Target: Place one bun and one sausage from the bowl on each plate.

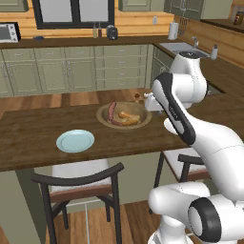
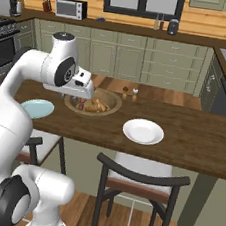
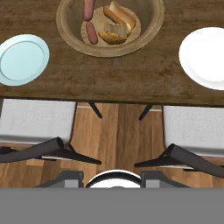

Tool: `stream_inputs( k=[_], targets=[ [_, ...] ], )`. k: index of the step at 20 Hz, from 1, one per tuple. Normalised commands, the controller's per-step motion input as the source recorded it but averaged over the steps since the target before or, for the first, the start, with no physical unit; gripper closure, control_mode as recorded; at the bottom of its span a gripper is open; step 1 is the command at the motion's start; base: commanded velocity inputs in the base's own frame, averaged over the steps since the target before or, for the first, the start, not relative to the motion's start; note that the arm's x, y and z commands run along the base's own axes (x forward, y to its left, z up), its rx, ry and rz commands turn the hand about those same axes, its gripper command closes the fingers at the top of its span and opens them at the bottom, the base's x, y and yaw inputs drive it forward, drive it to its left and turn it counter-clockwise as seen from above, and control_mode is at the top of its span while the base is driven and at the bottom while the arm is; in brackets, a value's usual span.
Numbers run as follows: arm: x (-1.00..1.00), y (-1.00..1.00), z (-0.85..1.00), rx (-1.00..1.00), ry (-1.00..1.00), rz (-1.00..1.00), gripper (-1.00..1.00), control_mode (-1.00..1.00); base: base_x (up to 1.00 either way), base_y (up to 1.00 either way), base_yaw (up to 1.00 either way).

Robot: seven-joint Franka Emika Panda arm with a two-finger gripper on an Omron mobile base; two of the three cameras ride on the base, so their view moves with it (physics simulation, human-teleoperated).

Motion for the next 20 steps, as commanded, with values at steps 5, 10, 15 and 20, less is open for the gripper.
stream_inputs(
  k=[5,10,15,20],
  targets=[
    [0.00,0.00,0.00,0.00,0.00,0.00,-1.00,-1.00,0.00,0.00,0.00],
    [0.53,0.01,-0.01,0.00,0.00,0.00,-1.00,-1.00,0.00,0.00,0.00],
    [0.90,0.02,-0.08,-0.01,0.07,0.01,-1.00,-1.00,0.00,0.00,0.00],
    [0.10,0.00,-0.04,-0.02,0.02,0.01,-1.00,-1.00,0.00,0.00,0.00]
  ],
)
